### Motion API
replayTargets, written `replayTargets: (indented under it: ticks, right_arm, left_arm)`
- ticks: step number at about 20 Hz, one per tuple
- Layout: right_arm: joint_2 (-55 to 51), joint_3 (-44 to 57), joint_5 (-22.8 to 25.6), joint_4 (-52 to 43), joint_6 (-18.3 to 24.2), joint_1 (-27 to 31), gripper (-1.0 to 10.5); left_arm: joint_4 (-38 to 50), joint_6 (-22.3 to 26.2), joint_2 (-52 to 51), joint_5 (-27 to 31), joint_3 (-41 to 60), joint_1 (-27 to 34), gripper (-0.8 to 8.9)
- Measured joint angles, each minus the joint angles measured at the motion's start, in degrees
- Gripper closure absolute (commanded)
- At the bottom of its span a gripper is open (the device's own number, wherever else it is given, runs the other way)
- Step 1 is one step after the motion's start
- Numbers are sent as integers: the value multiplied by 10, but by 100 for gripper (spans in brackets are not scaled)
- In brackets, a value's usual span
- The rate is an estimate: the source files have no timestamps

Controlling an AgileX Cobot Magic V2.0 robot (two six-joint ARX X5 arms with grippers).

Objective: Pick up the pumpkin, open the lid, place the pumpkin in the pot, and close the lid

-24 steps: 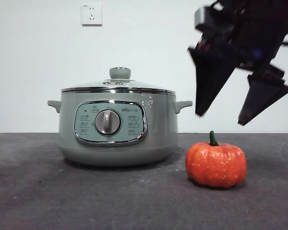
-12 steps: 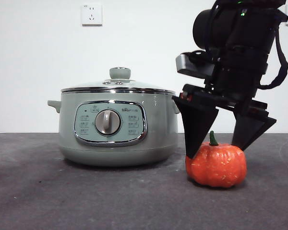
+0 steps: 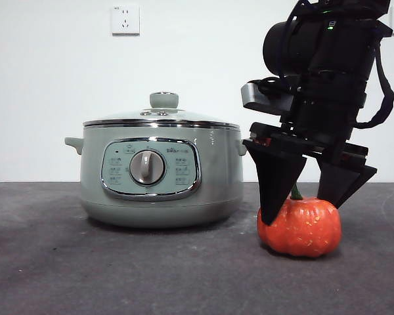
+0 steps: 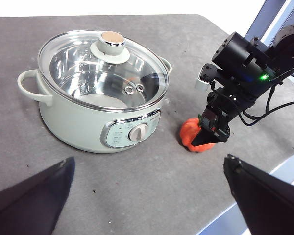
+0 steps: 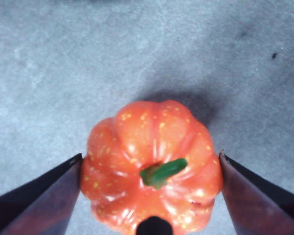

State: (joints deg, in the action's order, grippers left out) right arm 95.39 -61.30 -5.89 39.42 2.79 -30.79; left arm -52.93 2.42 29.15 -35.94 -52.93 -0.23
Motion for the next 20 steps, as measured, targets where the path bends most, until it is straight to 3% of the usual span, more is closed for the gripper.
replayTargets:
  ticks: [4, 9, 15, 20]
  right_arm:
    - [-48, 0, 0, 14, 0, 0, 956]
    - [-171, 0, 0, 34, -3, 0, 956]
    - [-300, 0, 0, 54, -12, 0, 956]
    - [-349, 0, 0, 71, -25, 0, 956]
  left_arm:
    - [16, 0, 21, 2, 0, 0, 29]
    - [101, 0, 103, 2, 0, -28, 29]
    - [269, -16, 247, 39, 0, -86, 29]
    - [308, -19, 391, 79, -94, -132, 29]
